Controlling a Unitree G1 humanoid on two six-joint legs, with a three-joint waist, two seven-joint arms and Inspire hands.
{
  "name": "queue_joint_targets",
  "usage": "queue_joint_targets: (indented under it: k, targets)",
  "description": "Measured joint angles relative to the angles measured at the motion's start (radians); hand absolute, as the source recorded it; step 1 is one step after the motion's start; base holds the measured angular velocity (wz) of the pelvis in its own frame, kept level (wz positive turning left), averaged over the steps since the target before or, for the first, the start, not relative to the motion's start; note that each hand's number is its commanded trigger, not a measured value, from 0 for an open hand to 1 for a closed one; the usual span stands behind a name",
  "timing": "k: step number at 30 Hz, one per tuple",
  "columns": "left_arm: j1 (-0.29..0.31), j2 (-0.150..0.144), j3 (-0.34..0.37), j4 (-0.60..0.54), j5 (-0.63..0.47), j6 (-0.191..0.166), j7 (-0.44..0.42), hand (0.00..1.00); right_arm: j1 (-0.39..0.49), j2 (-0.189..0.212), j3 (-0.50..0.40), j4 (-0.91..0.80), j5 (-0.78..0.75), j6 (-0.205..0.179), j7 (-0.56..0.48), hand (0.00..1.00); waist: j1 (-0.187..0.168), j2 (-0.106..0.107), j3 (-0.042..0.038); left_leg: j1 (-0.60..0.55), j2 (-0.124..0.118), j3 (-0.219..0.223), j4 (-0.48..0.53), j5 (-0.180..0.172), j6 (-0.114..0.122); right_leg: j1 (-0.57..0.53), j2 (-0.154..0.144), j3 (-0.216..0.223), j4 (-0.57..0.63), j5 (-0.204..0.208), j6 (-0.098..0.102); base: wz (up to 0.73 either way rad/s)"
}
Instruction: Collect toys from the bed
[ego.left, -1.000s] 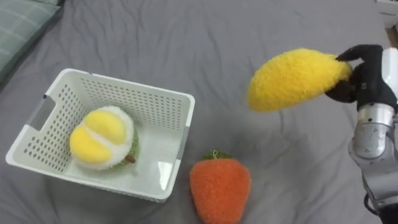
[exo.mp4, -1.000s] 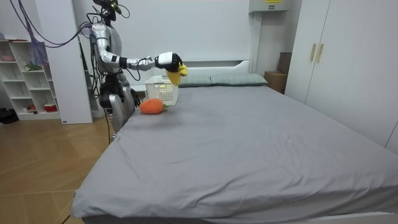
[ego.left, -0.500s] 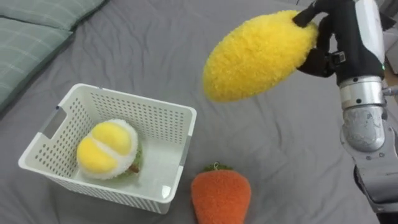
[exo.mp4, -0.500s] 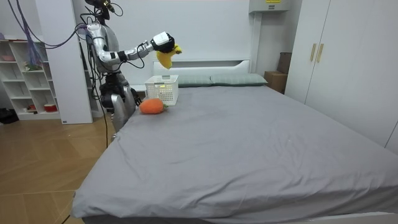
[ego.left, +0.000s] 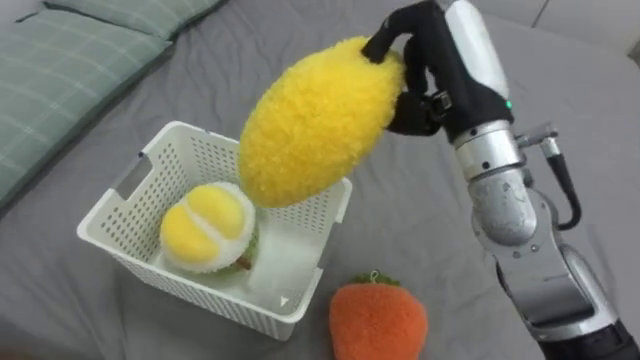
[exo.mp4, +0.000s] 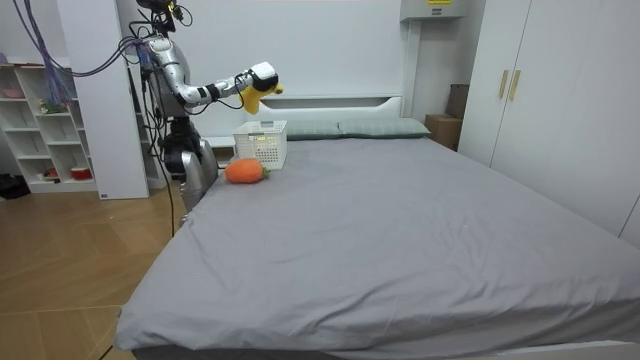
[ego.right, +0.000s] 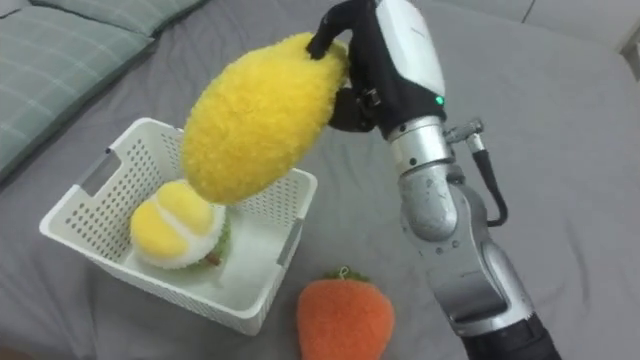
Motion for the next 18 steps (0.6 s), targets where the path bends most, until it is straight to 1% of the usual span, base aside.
queue_joint_targets:
  k: [1,2,3,4,5,7,8,10,12,16,18]
  targets:
    - [-0.001,-0.001,0.000,0.001,0.002,0.001,0.000,0.00,0.000,0.002,0.027,0.007,0.000,0.000,0.011,0.83,0.002,-0.001,-0.0003,-0.004,-0.003,-0.011,0.001,0.000,0.000,0.003,-0.001,-0.004,-0.004,0.000,0.001,0.24]
    - [-0.001,-0.001,0.000,0.000,0.004,0.002,0.000,0.00,0.000,0.002,0.037,0.011,-0.001,0.000,0.018,0.83,0.006,-0.002,-0.0009,-0.005,-0.006,-0.017,0.002,0.001,0.000,0.004,-0.001,-0.004,-0.008,-0.001,0.001,0.17]
    - [-0.001,-0.002,0.000,-0.001,0.006,0.003,0.000,0.00,-0.003,0.002,0.056,0.032,0.000,0.000,0.025,0.54,0.024,-0.002,-0.0012,-0.006,-0.008,-0.019,0.002,0.001,0.001,0.005,-0.002,-0.007,-0.010,-0.001,0.002,0.08]
    - [-0.001,-0.003,0.001,-0.005,0.006,0.003,0.000,0.00,-0.006,0.002,0.072,0.065,0.001,0.001,0.032,0.13,0.034,-0.006,-0.0022,-0.007,-0.008,-0.020,0.002,0.001,0.001,0.005,-0.003,-0.016,-0.010,-0.002,0.003,0.06]
    - [-0.001,-0.003,0.003,-0.007,0.006,0.003,0.000,0.00,-0.006,0.002,0.077,0.076,0.001,0.009,0.039,0.00,0.042,-0.008,-0.0025,-0.008,-0.008,-0.022,0.002,0.001,0.001,0.005,-0.004,-0.021,-0.011,-0.002,0.003,0.07]
    - [0.001,-0.004,0.010,-0.010,0.006,0.003,0.001,0.00,-0.006,0.002,0.099,0.116,-0.002,0.035,0.055,0.00,0.058,-0.019,-0.0067,-0.012,-0.010,-0.028,0.002,0.001,0.001,0.004,-0.005,-0.032,-0.012,-0.002,0.004,0.08]
    - [0.002,-0.005,0.009,-0.011,0.006,0.003,0.001,0.00,-0.006,0.002,0.101,0.121,-0.004,0.038,0.061,0.00,0.063,-0.020,-0.0063,-0.012,-0.010,-0.029,0.003,0.001,0.001,0.004,-0.005,-0.032,-0.012,-0.002,0.004,0.04]
    - [0.007,-0.007,0.016,-0.012,0.007,0.005,0.001,0.00,-0.007,0.003,0.101,0.147,-0.021,0.040,0.066,0.00,0.077,-0.026,-0.0089,-0.013,-0.011,-0.032,0.010,0.001,0.002,0.005,-0.006,-0.035,-0.012,-0.002,0.004,0.03]
    - [0.018,-0.009,0.029,-0.013,0.008,0.007,0.001,0.00,-0.007,0.005,0.100,0.156,-0.021,0.042,0.066,0.00,0.082,-0.029,-0.0099,-0.018,-0.012,-0.038,0.014,0.001,0.002,0.006,-0.006,-0.041,-0.013,-0.002,0.004,0.09]
    - [0.037,-0.009,0.049,-0.013,0.029,0.021,0.001,0.00,-0.008,0.003,0.099,0.184,-0.020,0.044,0.055,0.00,0.085,-0.028,-0.0093,-0.019,-0.013,-0.049,0.018,0.001,0.001,0.014,-0.006,-0.044,-0.013,-0.002,0.004,0.09]
    - [0.050,-0.008,0.057,-0.013,0.040,0.023,0.001,0.00,-0.008,0.003,0.099,0.184,-0.021,0.044,0.051,0.00,0.085,-0.027,-0.0081,-0.017,-0.013,-0.051,0.022,0.001,0.001,0.018,-0.006,-0.044,-0.013,-0.002,0.004,0.06]
